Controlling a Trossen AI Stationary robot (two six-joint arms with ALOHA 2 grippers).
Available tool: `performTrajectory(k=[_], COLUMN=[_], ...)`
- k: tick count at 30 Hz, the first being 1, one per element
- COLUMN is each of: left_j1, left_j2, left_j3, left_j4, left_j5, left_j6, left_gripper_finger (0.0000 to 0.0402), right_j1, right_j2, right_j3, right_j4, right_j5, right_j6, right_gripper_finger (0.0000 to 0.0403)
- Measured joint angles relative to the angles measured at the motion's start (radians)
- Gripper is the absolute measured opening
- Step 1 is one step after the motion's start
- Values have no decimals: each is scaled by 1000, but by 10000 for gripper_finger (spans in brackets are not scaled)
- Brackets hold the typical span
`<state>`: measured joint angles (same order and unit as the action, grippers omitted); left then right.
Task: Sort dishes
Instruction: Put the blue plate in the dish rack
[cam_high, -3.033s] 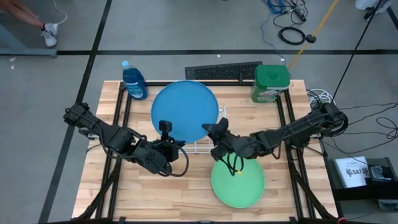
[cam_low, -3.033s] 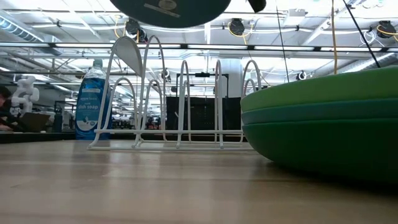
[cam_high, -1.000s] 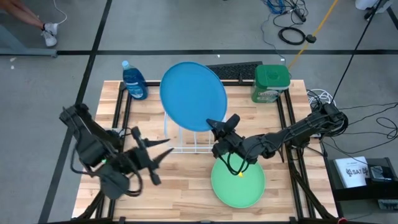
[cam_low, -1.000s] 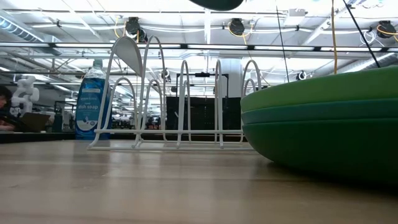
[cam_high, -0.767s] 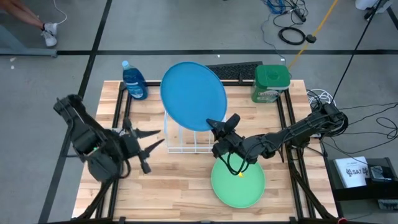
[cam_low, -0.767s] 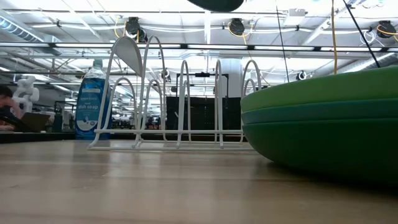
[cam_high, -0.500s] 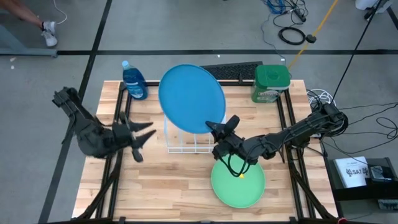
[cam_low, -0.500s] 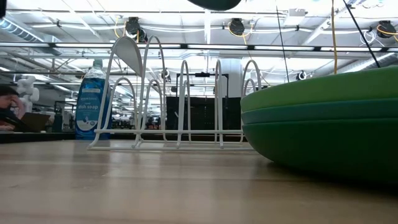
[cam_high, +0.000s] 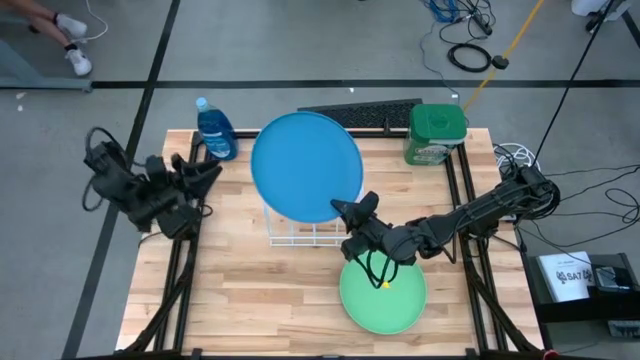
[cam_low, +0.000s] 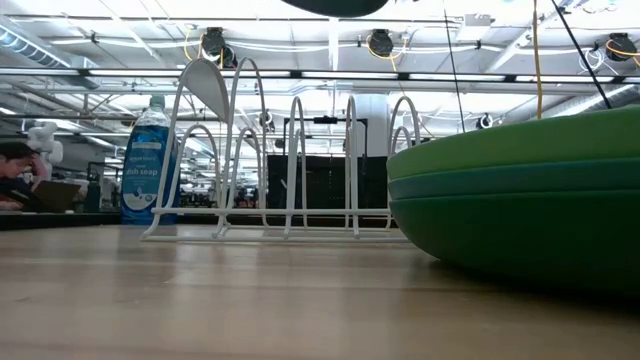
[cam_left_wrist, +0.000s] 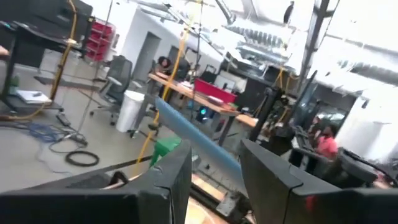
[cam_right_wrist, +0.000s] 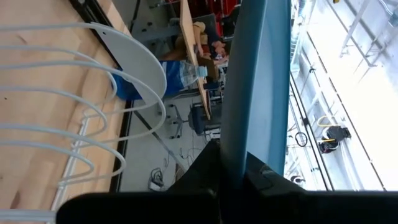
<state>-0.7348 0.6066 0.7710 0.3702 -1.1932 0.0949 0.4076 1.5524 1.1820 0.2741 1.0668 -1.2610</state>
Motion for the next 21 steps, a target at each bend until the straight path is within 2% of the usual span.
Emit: performTrajectory(k=[4, 9, 15, 18, 21], left_j1=[-15, -13, 12, 46, 111], left_j2=[34, 185, 379, 454, 520], left_j3=[207, 521, 893, 1062, 1186], left_j4=[-408, -877, -1205, -1427, -1641], left_j5=[42, 64, 111, 134, 212], left_j6=[-160, -335, -368, -474, -604], left_gripper_finger=[136, 136, 136, 136, 136], right_j1=[-1, -4, -10, -10, -9], right_j2=[0, 0, 0, 0, 0], right_j3=[0, 0, 0, 0, 0], right_j4=[1, 1, 3, 2, 2], right_j5=[0, -23, -48, -48, -53], right_j6=[0, 7, 12, -6, -25], right_gripper_finger=[6, 6, 6, 6, 6])
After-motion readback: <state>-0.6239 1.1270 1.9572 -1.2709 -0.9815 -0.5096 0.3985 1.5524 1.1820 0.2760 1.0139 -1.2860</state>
